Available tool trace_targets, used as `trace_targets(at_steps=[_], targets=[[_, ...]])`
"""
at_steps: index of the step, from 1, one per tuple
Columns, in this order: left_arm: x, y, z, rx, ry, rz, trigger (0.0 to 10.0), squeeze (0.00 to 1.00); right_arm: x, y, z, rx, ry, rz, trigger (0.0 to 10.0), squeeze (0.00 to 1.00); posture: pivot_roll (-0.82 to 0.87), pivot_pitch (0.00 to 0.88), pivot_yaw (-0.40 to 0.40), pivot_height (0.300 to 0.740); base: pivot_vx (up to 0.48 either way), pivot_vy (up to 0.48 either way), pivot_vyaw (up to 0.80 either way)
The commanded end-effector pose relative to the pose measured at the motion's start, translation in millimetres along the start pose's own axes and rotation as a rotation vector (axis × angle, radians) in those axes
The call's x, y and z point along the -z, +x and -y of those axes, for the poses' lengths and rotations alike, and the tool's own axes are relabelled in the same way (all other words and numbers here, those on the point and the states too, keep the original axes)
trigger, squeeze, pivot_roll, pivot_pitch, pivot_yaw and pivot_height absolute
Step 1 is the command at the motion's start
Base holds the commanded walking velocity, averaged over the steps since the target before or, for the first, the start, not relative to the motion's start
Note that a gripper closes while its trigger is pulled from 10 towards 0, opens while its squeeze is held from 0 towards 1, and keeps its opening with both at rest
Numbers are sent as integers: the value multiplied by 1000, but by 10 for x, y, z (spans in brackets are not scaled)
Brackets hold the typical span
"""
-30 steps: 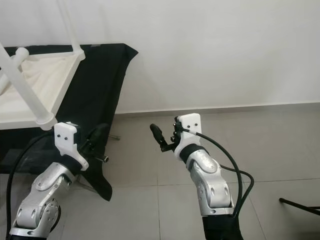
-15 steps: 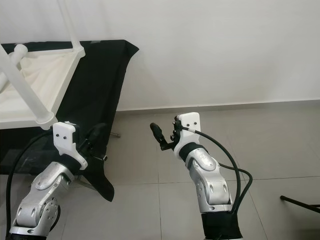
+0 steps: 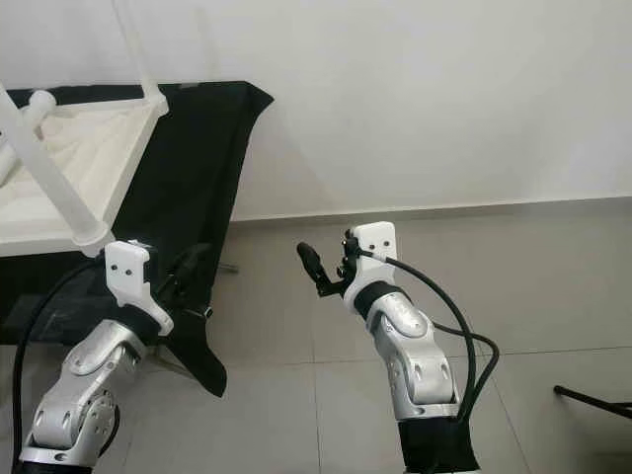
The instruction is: Building children table
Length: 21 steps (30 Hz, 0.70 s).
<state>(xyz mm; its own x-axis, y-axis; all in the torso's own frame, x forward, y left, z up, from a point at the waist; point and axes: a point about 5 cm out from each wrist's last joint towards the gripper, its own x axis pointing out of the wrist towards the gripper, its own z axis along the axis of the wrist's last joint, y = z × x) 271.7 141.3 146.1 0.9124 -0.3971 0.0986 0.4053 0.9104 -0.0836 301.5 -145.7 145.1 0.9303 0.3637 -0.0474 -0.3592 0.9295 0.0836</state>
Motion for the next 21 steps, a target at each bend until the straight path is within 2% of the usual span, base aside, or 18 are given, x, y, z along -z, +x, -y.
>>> trace_targets(at_steps=[1, 15, 16, 21], targets=[[15, -10, -32, -9, 17, -7, 10000, 0, -15, 34, -19, -10, 14, -2, 10000, 0, -56, 76, 24, 740, 0, 0, 0], [27, -14, -32, -3, 27, -10, 10000, 0, 9, 40, -29, -17, 4, -17, 10000, 0, -58, 69, 27, 740, 0, 0, 0], [26, -15, -31, -1, 30, -8, 10000, 0, 13, 40, -31, -18, 5, -18, 10000, 0, -57, 67, 26, 740, 0, 0, -800], [25, -18, -23, 5, 38, -5, 10000, 0, 17, 40, -31, -19, 10, -13, 10000, 0, -57, 64, 25, 740, 291, 0, 0]])
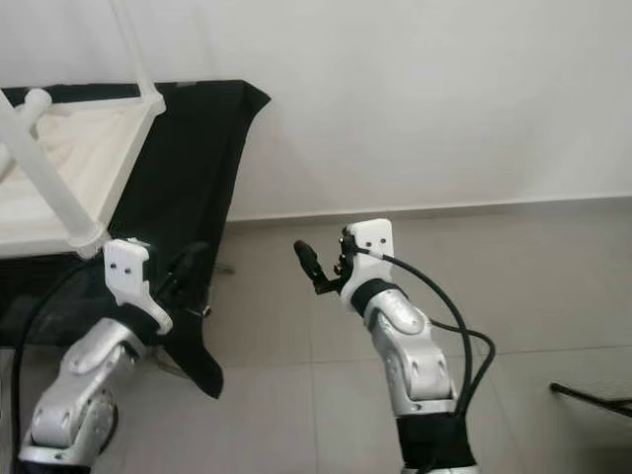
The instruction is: Building children table
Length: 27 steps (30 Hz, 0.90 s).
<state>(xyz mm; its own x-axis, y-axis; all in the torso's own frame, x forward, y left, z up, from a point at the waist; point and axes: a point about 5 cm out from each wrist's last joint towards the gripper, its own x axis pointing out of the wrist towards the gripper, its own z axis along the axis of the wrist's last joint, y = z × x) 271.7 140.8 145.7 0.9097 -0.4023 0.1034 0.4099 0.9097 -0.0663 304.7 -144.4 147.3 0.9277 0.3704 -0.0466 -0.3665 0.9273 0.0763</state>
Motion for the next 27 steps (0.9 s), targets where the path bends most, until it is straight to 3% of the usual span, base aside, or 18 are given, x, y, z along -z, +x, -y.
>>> trace_targets(at_steps=[1, 4, 8, 27], targets=[[21, -20, -26, -1, 22, -9, 10000, 0, 40, 8, -29, -12, 17, -13, 10000, 0, -57, 64, 25, 740, 300, 0, 0], [23, -21, -23, 3, 23, -10, 10000, 0, 47, 8, -29, -11, 12, -22, 10000, 0, -57, 62, 25, 740, 310, 0, 0], [28, -21, -19, 7, 24, -12, 10000, 0, 59, 11, -32, -15, 12, -30, 10000, 0, -57, 60, 25, 740, 333, 0, -800], [17, -16, -12, 16, 28, -5, 10000, 0, 41, 13, -41, -21, 18, -19, 10000, 0, -59, 68, 26, 740, 367, 0, 0]])
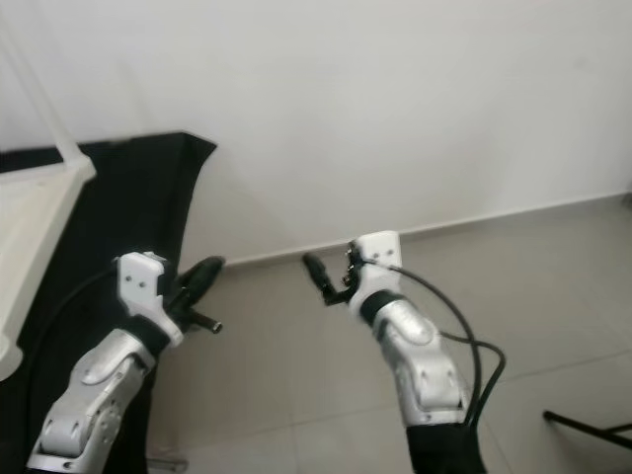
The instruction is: Building children table
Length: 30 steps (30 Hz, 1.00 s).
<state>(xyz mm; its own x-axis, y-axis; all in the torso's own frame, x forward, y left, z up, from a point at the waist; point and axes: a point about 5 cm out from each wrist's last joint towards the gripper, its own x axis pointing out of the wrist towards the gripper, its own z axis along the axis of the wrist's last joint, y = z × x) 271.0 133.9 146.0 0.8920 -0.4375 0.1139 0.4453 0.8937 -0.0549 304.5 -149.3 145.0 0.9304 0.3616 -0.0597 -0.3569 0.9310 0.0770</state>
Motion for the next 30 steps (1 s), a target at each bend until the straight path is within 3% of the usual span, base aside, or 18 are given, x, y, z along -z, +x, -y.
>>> trace_targets(at_steps=[1, 21, 30], targets=[[12, -39, -74, -24, 20, -14, 10000, 0, 19, 32, -85, -32, 16, -6, 10000, 0, -59, 68, 26, 740, 371, 0, 0], [7, -27, -80, -25, 19, -10, 10000, 0, -15, 37, -113, -75, -12, 14, 10000, 0, -61, 74, 27, 740, 370, 0, 0], [5, -21, -83, -24, 20, -10, 10000, 0, -15, 35, -147, -109, -18, 21, 10000, 0, -58, 76, 27, 740, 371, 0, 800]])
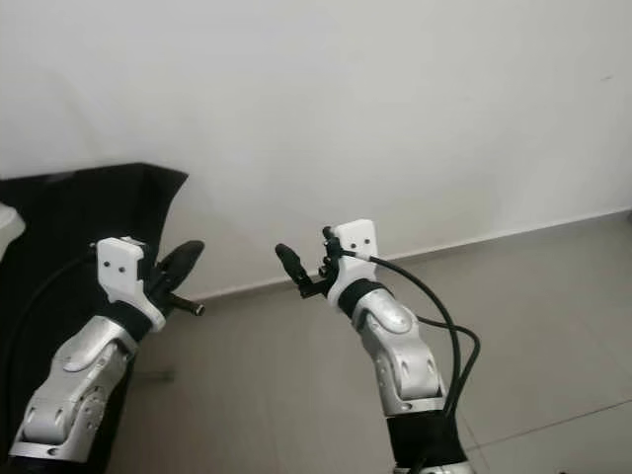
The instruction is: Building children table
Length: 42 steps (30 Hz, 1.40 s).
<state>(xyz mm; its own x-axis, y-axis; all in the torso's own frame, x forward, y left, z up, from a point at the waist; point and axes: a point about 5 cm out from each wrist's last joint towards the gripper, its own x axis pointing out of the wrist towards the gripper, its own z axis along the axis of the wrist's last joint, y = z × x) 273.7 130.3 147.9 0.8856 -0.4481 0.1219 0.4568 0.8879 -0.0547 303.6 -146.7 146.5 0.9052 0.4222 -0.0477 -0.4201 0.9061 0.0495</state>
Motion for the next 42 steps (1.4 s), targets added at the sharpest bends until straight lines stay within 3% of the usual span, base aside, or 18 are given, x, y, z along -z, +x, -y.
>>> trace_targets(at_steps=[1, 24, 42], targets=[[17, -64, -104, -37, 22, -17, 10000, 0, 8, 48, -116, -42, 10, 0, 10000, 0, -59, 76, 27, 740, 368, 0, 738], [17, -60, -99, -37, 23, -12, 10000, 0, -3, 44, -117, -61, 29, 18, 10000, 0, -60, 67, 21, 740, 366, 0, 32], [-8, -45, -134, -66, 54, 5, 10000, 0, 9, -6, -325, -292, -89, -1, 10000, 0, -48, 29, -27, 740, 0, 0, 800]])
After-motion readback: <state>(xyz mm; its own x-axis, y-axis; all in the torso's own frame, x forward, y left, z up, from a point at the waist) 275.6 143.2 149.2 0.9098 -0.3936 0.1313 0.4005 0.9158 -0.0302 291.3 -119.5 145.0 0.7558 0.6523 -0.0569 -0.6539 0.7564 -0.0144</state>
